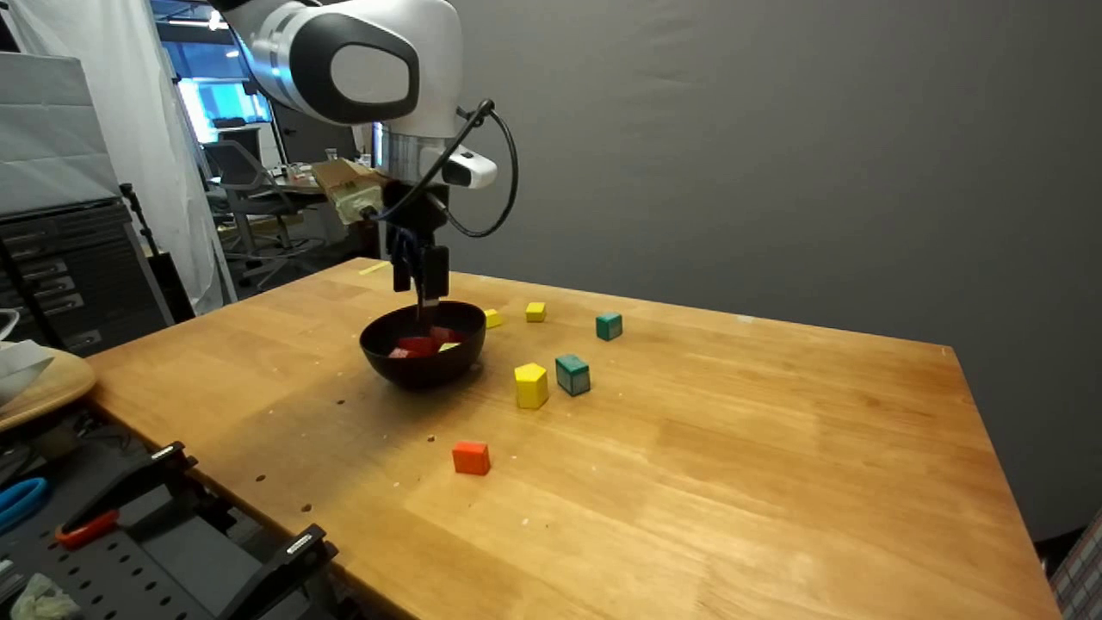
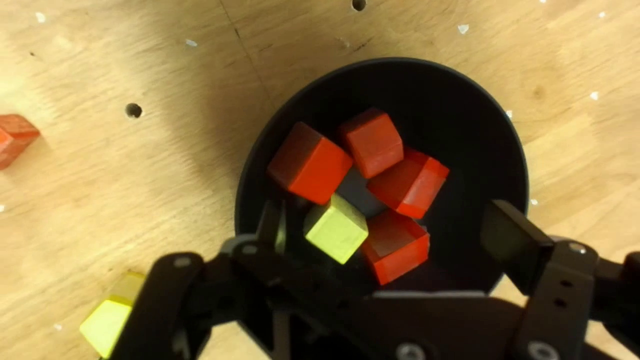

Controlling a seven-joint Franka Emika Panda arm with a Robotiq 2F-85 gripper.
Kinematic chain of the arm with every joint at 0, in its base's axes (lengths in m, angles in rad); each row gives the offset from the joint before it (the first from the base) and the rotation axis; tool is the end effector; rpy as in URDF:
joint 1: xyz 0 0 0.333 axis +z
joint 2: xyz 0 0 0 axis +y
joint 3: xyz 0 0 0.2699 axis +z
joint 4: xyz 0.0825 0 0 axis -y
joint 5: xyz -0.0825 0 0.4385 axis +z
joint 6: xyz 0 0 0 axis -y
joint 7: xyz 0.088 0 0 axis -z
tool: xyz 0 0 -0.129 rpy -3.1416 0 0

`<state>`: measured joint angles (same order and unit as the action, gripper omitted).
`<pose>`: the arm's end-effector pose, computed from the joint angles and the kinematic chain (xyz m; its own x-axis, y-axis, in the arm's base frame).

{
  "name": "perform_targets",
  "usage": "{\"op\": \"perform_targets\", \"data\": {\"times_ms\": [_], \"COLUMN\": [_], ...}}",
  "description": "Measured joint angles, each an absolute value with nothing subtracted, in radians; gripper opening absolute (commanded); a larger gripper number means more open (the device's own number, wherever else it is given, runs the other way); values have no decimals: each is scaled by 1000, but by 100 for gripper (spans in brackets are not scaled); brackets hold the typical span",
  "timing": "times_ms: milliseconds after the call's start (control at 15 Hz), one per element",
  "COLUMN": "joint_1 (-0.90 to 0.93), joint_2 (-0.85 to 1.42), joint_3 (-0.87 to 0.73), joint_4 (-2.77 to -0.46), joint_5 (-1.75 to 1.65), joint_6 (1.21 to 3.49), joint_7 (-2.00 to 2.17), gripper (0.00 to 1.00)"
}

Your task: Put all the toy blocks into the bowl.

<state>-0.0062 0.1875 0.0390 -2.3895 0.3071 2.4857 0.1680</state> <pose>0.5115 0.0207 0.1203 0.9205 -0.3652 -0.1392 -0.3840 -0.9115 -0.1475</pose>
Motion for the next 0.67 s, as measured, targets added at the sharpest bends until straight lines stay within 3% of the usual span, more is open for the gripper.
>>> {"op": "perform_targets", "data": {"times_ms": [333, 667], "joint_1": [-5, -6], "joint_2": [148, 279], "joint_3": [38, -14], "joint_4": [-2423, -2328], "joint_5": [283, 223], "joint_6": [2524, 2818], "joint_7": [184, 206], "gripper": [100, 100]}}
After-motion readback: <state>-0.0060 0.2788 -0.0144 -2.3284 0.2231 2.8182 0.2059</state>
